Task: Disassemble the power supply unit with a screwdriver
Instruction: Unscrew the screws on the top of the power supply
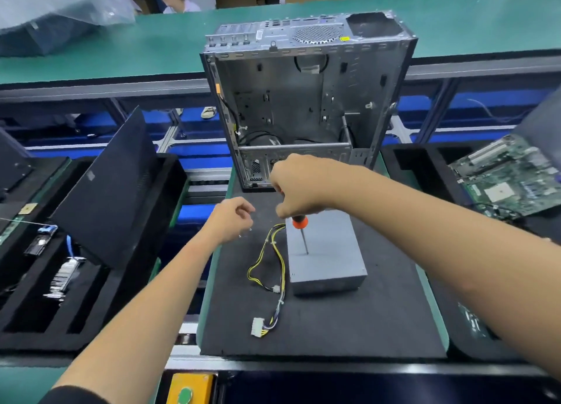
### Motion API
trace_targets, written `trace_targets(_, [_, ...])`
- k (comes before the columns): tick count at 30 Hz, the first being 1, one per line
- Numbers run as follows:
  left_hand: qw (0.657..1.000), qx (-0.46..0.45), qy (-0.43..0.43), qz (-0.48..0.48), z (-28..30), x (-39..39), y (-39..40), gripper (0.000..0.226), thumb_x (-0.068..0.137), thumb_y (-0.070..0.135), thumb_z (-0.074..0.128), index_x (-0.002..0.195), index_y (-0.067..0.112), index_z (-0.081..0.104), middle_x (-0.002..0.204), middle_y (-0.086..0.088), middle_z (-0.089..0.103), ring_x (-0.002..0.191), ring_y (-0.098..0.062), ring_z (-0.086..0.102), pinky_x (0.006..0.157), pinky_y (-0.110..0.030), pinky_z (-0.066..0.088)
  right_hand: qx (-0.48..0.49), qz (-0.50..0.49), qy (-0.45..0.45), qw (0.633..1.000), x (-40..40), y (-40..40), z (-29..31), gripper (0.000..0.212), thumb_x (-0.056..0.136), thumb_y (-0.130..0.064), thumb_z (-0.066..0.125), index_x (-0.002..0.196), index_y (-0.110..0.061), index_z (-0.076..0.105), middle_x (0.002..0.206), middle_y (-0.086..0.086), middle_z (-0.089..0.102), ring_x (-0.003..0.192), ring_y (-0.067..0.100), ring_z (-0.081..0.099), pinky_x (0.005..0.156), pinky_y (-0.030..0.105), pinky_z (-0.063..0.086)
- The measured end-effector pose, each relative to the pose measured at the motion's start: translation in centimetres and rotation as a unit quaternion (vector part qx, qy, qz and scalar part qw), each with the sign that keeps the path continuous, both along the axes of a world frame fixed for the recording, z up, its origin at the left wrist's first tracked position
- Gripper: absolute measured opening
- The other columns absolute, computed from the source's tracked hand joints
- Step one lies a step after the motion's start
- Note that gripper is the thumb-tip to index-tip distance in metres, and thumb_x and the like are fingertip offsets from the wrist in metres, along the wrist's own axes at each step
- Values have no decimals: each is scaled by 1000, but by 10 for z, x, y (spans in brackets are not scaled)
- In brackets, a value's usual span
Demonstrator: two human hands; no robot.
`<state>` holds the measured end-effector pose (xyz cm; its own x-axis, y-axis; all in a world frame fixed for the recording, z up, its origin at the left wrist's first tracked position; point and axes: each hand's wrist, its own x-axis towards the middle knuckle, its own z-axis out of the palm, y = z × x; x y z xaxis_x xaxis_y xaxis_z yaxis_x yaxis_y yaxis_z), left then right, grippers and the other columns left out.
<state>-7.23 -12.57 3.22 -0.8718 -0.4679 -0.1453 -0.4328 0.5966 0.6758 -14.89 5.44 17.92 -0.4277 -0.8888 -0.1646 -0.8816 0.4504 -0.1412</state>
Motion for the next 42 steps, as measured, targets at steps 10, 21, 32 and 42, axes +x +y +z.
trace_targets(10, [967,-4,-46,-252,14,-9,114,8,82,17,70,90,18,68,79,12,64,77,-9,60,64,-9,43,-46,-32,-1,998,1,41,3,33,72,-18,64,51,-14,40,43,-1,51,42,9,43,47,25,37])
trace_targets(21, [938,-26,16,-345,-4,-24,173,14,89,10,63,100,13,71,97,7,62,80,2,53,74,-6,37,-52,-81,-9,995,-22,112,12,18,66,-23,62,62,-6,66,37,-1,57,39,14,53,46,23,46])
trace_targets(32, [957,50,35,-285,-18,-33,176,14,81,-2,69,79,11,73,86,-8,68,78,-28,63,73,-28,52,-53,-97,-49,993,-28,127,1,19,68,-20,61,66,-3,67,36,-3,56,31,6,50,35,13,36])
trace_targets(42, [955,68,39,-285,-17,-34,178,9,79,0,73,81,8,75,86,-3,69,82,-32,63,81,-46,51,-48,-100,-64,992,-28,124,1,19,68,-21,60,67,-4,68,38,-7,58,33,6,51,33,10,33])
